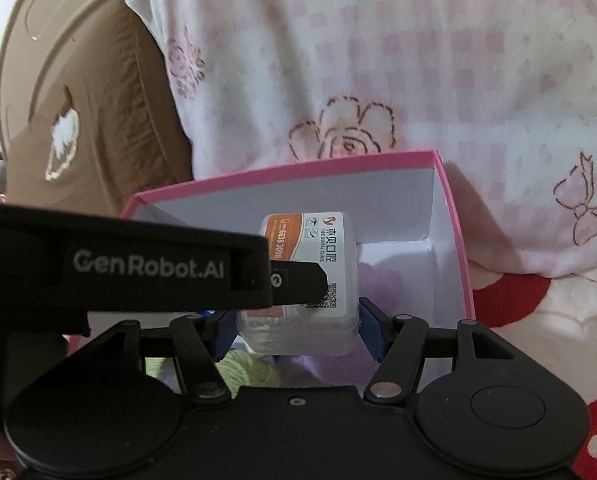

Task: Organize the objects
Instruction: 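Lower the clear box into the pink box with the left gripper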

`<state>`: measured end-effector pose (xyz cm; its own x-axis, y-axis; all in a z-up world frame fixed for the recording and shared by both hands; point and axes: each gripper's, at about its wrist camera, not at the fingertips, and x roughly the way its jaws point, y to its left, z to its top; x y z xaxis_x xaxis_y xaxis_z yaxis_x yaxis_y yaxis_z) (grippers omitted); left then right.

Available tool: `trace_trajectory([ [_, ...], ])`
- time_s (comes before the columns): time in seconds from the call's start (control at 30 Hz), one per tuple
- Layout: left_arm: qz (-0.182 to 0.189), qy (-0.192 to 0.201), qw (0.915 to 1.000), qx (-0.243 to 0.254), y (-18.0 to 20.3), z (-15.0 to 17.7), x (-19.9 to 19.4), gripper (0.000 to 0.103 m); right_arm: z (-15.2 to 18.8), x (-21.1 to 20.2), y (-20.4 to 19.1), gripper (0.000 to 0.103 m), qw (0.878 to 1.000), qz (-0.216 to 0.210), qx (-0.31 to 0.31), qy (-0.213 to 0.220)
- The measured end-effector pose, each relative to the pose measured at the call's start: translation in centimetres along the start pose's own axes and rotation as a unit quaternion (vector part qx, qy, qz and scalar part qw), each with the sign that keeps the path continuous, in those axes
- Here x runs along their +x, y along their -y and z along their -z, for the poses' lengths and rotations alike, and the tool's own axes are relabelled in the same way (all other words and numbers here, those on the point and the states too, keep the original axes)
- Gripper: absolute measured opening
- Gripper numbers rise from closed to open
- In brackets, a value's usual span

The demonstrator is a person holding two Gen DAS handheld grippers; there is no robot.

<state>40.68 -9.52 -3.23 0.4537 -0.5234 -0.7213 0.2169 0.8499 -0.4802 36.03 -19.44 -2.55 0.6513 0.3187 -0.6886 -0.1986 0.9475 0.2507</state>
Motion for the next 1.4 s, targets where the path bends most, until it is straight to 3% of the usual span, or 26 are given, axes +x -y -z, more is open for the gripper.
trace_trajectory([
  [0.5,0.007,-0.005,0.999,-0.045,-2.3,0.1,2.0,0.045,0.4,1.7,0.9,0.069,0.999,-0.013,0.01,-0.03],
  [0.67,-0.055,-0.008,0.9985,-0.005,-1.5,0.5,2.0,0.042,0.3,1.3,0.8,0.07,0.999,-0.017,0.001,-0.04],
  [0.8,-0.05,-0.011,0.9986,-0.01,-1.4,0.4,2.0,0.036,0.4,1.2,1.2,0.07,0.998,-0.034,0.011,-0.052],
  [0.87,-0.051,-0.009,0.9986,-0.01,-1.3,0.4,2.1,0.034,0.5,0.9,1.0,0.068,0.998,-0.028,-0.003,-0.055],
  [0.93,-0.042,-0.014,0.9987,-0.025,-1.4,0.4,2.4,0.034,0.7,0.6,0.7,0.056,0.998,-0.013,-0.017,-0.056],
  [1.1,-0.044,-0.011,0.998,-0.044,-1.2,0.5,2.7,0.034,0.9,0.4,1.9,0.039,0.998,-0.007,-0.012,-0.056],
  [1.3,-0.021,-0.01,0.9943,-0.104,-2.5,1.0,2.9,0.036,1.0,0.8,1.3,0.039,0.999,0.02,-0.031,-0.038],
  [1.4,-0.03,-0.007,0.9924,-0.119,-2.7,1.1,2.5,0.036,1.0,0.9,1.4,0.039,0.999,0.017,-0.03,-0.033],
])
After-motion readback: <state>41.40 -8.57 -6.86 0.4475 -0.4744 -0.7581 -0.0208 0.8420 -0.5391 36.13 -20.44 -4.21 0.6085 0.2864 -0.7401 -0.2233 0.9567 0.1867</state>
